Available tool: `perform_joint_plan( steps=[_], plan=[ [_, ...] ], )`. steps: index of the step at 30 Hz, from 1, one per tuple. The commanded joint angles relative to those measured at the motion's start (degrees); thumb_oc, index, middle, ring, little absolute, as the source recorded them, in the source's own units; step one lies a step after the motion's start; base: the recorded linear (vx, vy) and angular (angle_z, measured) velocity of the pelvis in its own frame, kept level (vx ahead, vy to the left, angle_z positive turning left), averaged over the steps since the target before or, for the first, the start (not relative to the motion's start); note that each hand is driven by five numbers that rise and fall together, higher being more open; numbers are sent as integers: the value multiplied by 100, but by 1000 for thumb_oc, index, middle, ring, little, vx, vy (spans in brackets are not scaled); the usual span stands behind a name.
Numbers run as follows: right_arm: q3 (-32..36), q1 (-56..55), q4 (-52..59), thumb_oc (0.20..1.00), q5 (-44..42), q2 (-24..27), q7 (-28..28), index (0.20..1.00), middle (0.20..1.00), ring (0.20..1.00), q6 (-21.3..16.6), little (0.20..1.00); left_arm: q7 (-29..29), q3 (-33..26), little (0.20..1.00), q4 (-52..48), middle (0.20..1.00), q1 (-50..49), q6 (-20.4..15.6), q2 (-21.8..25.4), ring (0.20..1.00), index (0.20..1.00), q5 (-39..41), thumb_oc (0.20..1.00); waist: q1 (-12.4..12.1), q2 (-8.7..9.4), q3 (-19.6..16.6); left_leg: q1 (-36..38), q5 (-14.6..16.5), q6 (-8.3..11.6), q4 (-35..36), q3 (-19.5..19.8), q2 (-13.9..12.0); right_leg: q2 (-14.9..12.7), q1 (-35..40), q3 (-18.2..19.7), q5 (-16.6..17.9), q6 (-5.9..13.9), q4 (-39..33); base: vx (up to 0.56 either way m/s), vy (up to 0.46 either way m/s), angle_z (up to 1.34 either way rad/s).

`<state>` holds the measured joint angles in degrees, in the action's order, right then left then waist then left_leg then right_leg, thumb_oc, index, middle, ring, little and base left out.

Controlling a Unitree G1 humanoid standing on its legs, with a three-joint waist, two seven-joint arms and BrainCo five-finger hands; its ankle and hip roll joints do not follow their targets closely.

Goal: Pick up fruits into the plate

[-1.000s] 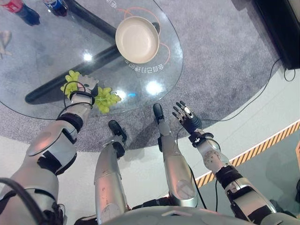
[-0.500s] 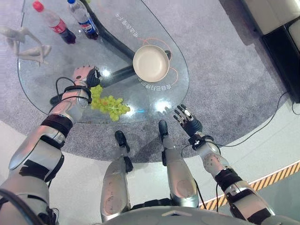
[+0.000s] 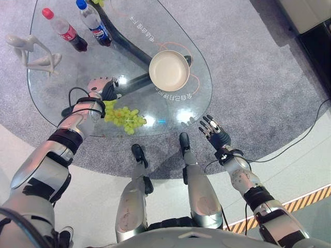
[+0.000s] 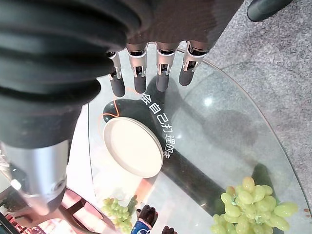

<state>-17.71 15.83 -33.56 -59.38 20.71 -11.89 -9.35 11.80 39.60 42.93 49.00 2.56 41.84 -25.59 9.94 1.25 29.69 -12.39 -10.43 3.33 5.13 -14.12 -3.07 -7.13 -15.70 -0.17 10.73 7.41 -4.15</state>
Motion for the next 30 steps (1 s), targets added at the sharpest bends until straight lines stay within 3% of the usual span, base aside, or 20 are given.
perform_joint_plan(
  steps=[1,13,20,30],
  plan=[
    [378,97,287,1000,-48,260,-139,1000,1000,1000,21,1000,-8,-20,1000,58,1000,170,158,34,1000,1000,-441,1000,-57,-178,10,-121,595,-28,-330,375,247,161,-331,-403,-484,-42,861,-28,35,9],
    [446,465,456,1000,-11,612,-98,1000,1000,1000,131,1000,-518,519,1000,-340,1000,345,557,114,1000,1000,-700,1000,-191,-345,11,-934,454,-23,-405,582,417,44,-1051,-612,-363,-18,902,-62,42,8],
    [372,665,552,1000,-18,711,-73,1000,1000,1000,120,1000,-777,726,1000,-449,1000,260,661,175,1000,1000,-855,1000,-286,-328,11,-1406,424,-56,-610,700,460,107,-1469,-623,-363,-50,1080,-61,10,5],
    [321,803,663,1000,-209,797,-179,1000,1000,1000,72,1000,-641,683,1000,-494,1000,-127,868,243,1000,1000,-1386,1000,-351,-278,11,-1981,399,-55,-884,691,378,257,-2007,-586,-405,-89,1347,-7,-2,1]
  ],
)
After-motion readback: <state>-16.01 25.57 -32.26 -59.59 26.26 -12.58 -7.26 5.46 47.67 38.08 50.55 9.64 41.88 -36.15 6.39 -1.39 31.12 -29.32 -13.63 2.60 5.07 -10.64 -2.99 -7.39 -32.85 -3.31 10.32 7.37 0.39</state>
